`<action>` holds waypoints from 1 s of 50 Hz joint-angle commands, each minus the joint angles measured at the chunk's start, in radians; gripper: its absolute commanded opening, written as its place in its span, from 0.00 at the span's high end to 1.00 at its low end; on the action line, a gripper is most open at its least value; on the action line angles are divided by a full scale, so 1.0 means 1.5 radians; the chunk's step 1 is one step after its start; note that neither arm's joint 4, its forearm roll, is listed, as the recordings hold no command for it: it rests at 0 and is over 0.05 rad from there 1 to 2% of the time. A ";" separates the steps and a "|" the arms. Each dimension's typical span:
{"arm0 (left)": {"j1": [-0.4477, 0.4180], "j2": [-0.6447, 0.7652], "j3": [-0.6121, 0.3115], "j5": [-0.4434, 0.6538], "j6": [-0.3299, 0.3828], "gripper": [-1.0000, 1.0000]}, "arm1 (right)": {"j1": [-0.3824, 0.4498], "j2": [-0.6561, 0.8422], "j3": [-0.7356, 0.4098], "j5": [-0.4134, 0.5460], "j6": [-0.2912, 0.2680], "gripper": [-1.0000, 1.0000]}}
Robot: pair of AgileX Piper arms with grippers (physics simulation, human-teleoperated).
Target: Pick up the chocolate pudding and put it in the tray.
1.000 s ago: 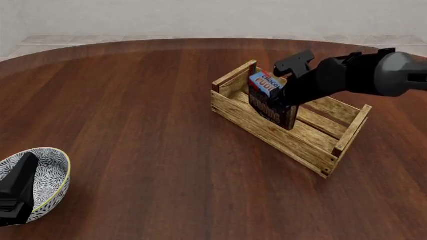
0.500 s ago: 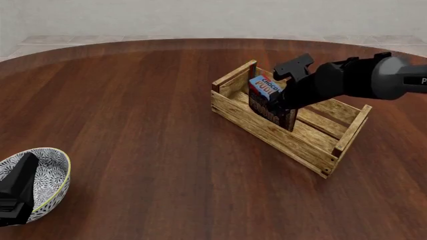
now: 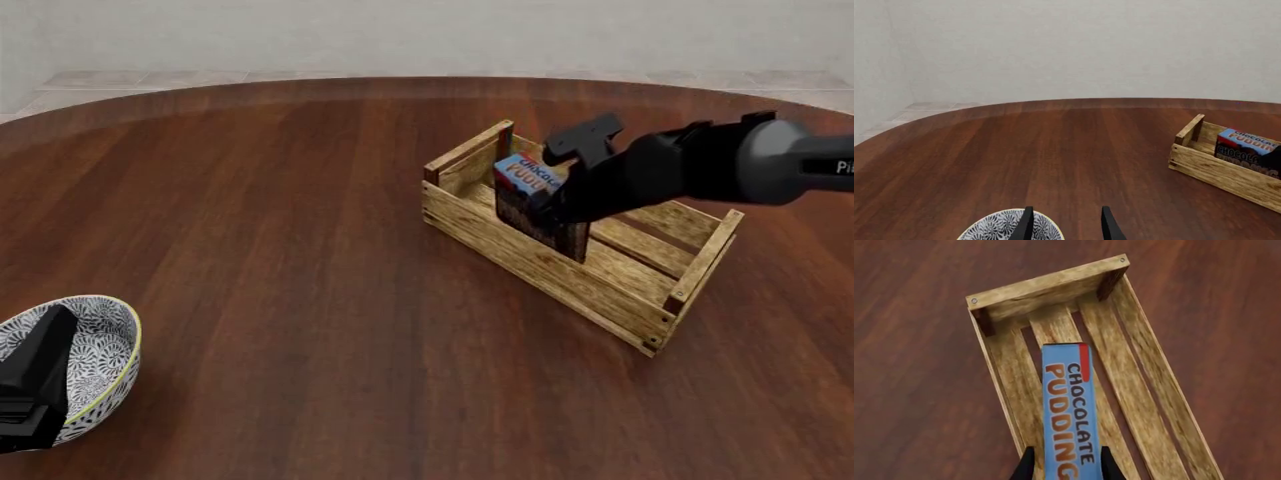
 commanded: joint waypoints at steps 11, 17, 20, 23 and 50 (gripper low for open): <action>0.000 0.000 0.000 0.000 0.000 0.00 | 0.015 0.006 0.008 0.004 0.020 0.00; 0.000 0.000 0.000 0.000 0.000 0.00 | 0.010 -0.016 -0.002 0.018 0.030 0.00; 0.000 0.000 0.000 0.000 0.000 0.00 | 0.010 -0.041 -0.013 0.031 0.041 0.00; 0.000 0.000 0.000 0.000 0.000 0.00 | 0.013 -0.057 -0.018 0.044 0.038 0.00; 0.000 0.000 0.000 0.000 0.000 0.00 | 0.049 -0.264 -0.149 0.224 0.006 0.00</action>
